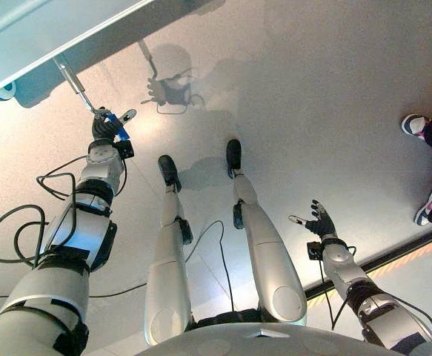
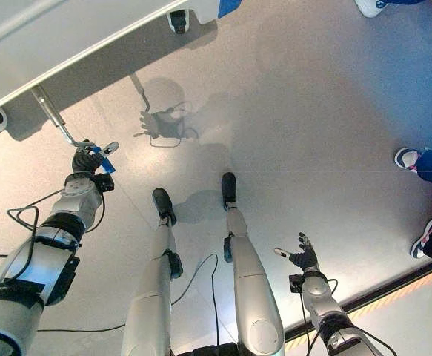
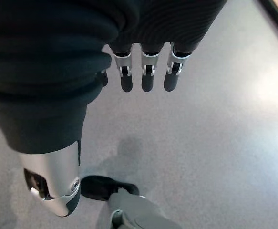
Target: Raise the hospital bed
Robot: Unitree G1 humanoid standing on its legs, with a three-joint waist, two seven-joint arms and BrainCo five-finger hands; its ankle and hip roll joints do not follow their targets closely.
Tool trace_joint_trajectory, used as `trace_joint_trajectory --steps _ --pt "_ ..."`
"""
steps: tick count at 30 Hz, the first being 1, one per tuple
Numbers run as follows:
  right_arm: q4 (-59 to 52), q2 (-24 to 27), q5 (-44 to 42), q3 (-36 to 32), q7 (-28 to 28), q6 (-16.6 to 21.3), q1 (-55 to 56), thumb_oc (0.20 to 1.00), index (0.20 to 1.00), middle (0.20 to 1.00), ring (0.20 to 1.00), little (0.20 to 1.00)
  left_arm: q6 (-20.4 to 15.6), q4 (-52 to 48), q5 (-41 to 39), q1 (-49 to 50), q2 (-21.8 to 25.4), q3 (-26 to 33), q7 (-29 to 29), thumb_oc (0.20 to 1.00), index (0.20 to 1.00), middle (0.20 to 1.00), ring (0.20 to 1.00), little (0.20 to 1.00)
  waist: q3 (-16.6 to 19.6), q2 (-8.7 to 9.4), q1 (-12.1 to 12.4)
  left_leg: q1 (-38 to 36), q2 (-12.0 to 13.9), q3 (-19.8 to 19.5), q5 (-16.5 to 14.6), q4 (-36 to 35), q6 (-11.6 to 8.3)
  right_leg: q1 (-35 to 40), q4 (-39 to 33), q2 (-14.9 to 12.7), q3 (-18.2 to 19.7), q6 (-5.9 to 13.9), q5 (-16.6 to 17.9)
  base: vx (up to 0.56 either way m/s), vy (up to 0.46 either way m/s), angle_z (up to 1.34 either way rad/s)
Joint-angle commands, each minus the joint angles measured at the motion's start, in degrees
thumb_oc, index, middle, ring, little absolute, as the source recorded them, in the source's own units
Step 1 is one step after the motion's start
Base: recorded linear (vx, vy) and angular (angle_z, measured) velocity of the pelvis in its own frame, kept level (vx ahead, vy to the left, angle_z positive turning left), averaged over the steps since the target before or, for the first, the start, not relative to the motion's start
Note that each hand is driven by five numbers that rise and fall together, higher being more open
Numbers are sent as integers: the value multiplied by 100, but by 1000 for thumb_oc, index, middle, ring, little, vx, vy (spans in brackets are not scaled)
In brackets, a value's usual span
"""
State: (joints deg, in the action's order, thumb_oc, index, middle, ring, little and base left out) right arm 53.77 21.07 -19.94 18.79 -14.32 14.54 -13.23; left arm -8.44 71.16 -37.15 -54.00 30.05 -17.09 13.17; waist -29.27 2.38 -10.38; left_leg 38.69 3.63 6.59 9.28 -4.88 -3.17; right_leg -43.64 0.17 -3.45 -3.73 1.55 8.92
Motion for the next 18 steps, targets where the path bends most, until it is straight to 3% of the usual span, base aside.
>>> trace_joint_trajectory --steps 1,18 --pt "-237 190 -219 38 -122 133 475 1000 1000 1000 1000 1000 -89 194 -102 -372 -79 -27 -41 1000 1000 1000 1000 1000 -52 335 -43 153 -115 -131 107 10 3 -269 -97 -85 257 633 530 -10 -39 1" --pt "-542 186 -184 141 -173 254 476 1000 1000 1000 1000 1000 -157 222 -350 -659 -161 59 70 1000 1000 1000 1000 1000 -52 478 -182 440 -62 -99 77 -12 -21 -632 -188 -40 269 653 590 -2 -6 -1"
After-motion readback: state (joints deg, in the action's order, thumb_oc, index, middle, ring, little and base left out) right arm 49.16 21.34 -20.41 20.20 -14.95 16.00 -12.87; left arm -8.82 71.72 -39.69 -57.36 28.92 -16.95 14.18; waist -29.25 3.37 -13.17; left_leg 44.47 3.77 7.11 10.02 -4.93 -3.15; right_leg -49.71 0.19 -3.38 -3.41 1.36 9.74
